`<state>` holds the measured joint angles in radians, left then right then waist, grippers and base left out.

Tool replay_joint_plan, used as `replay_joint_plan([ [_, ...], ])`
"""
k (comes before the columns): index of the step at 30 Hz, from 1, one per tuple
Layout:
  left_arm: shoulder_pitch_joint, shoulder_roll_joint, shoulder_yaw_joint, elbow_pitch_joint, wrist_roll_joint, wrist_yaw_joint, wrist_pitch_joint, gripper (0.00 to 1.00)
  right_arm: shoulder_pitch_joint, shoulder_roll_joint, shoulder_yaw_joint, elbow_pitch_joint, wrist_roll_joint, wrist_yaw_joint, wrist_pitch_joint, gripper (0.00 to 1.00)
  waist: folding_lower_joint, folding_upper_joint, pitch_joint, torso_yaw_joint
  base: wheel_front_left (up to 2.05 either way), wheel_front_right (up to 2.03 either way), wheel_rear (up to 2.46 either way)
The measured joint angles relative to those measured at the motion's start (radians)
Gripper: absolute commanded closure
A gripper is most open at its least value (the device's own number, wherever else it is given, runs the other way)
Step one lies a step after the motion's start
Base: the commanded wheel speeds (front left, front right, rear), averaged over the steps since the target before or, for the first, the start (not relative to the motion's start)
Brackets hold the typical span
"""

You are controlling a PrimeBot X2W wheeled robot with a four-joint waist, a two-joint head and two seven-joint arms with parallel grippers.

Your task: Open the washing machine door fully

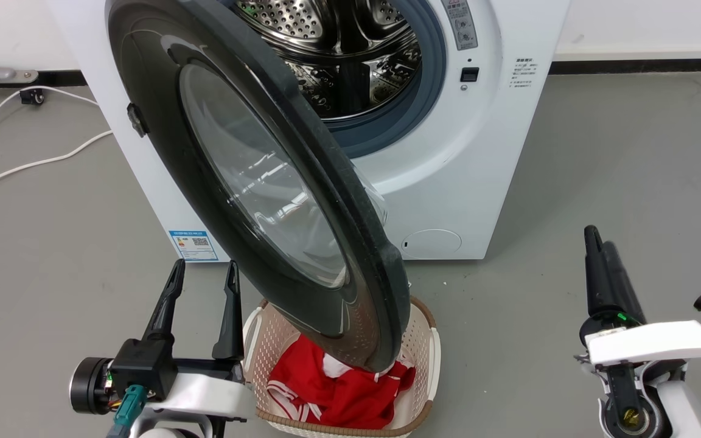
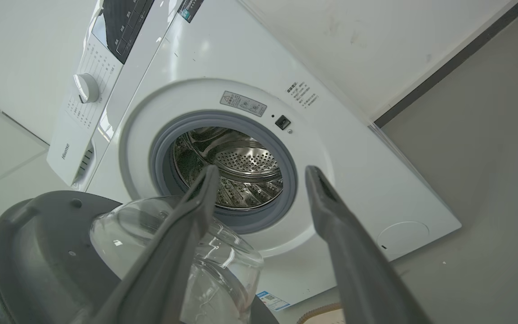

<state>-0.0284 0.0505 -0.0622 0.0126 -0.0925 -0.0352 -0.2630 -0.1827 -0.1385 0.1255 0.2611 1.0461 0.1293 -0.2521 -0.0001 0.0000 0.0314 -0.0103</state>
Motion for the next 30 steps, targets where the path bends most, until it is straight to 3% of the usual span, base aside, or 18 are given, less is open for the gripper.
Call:
replay_joint_plan([
  [7, 0.0, 0.0, 0.003, 0.009, 0.008, 0.003, 0.0, 0.0, 0.028, 0.039, -0.099, -0.135, -0.56, 0.001, -0.011, 0.0, 0.0, 0.0, -0.005, -0.001, 0.0, 0.0, 0.0],
  [14, 0.0, 0.0, 0.004, 0.008, 0.01, 0.003, 0.0, 0.0, 0.131, 0.081, -0.126, -0.286, -0.929, 0.002, 0.03, 0.0, 0.0, 0.0, -0.012, 0.007, 0.0, 0.0, 0.0],
  [18, 0.0, 0.0, 0.006, 0.004, 0.014, 0.003, 0.0, 0.0, 0.188, 0.086, -0.144, -0.324, -1.014, 0.002, 0.058, 0.0, 0.0, 0.0, -0.012, 0.009, 0.0, 0.0, 0.0],
  [30, 0.0, 0.0, 0.013, -0.006, 0.034, 0.001, 0.0, 0.0, 0.208, 0.086, -0.161, -0.284, -0.97, 0.002, 0.05, 0.0, 0.0001, 0.0, 0.002, 0.004, 0.0, 0.0, 0.0],
])
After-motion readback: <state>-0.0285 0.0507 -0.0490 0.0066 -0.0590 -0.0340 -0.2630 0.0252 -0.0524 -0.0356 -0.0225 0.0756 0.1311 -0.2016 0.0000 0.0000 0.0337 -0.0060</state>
